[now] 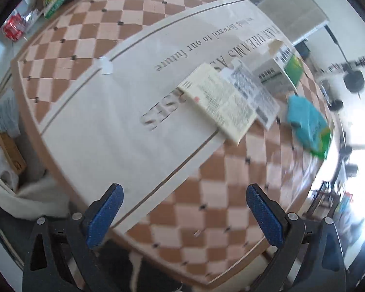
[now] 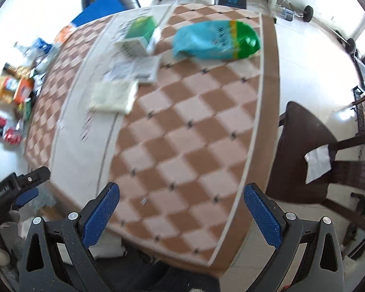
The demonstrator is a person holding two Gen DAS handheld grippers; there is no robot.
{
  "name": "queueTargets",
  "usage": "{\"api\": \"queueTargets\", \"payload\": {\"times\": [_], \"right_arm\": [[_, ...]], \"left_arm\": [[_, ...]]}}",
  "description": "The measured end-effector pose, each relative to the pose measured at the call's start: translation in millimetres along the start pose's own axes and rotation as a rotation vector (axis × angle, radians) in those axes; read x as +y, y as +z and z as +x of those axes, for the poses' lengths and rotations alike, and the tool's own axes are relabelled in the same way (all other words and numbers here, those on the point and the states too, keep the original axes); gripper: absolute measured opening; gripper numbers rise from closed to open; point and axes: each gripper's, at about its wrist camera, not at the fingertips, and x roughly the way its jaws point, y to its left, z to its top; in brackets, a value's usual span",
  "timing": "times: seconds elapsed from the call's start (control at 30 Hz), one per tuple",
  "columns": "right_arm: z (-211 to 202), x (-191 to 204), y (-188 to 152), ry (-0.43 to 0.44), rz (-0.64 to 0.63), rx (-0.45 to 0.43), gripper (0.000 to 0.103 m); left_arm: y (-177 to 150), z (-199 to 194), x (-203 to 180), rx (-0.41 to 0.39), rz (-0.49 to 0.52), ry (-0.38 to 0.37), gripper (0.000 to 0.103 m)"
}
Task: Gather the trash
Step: 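Grasp the cream medicine box with left gripper while right gripper grasps white leaflet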
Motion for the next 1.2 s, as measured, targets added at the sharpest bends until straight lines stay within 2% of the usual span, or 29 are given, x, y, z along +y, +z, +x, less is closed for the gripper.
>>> {"api": "queueTargets", "payload": {"times": [0.1,0.2,0.3,0.37,0.4,0.47,0.53,0.67,0.73,0.8,0.97,1.13,1.2], "right_arm": [[21,-23,57,-0.005,0.033,0.025,0.103],[42,-32,99,0.001,0.053,0.043,0.103],[68,-29,132,-0.021,0.045,0.051,0.103],[83,-26,142,-0.029,0.044,0.057,0.103],[88,-24,143,-0.027,0.044,0.058,0.103],[98,-19,150,-0.001,0.033,0.061,0.103],[107,-9,154,0.032,0.006,0.069,0.103],[118,26,156,0.14,-0.115,0.078,0.103],[127,47,158,0.188,-0.177,0.085,0.103],[140,67,162,0.21,-0.225,0.095,0.103],[170,112,172,0.226,-0.335,0.098,0.103],[190,132,169,0.199,-0.416,0.082,0.102],[189,136,159,0.285,-0.419,0.134,0.101]], "left_arm": [[38,37,-21,0.062,-0.124,-0.016,0.102],[69,70,-30,0.119,-0.253,-0.037,0.102],[88,98,-32,0.156,-0.349,-0.035,0.102],[96,111,-32,0.164,-0.381,-0.013,0.102],[98,114,-31,0.161,-0.381,0.01,0.098],[99,115,-32,0.137,-0.348,0.032,0.096],[96,111,-37,0.113,-0.251,0.053,0.091],[73,108,-53,0.129,0.127,0.194,0.093],[58,108,-46,0.131,0.228,0.301,0.092],[47,109,-28,0.136,0.23,0.338,0.093],[32,100,13,0.141,0.083,0.259,0.093],[16,93,34,0.113,0.043,0.247,0.092],[14,93,36,0.098,0.053,0.258,0.092]]}}
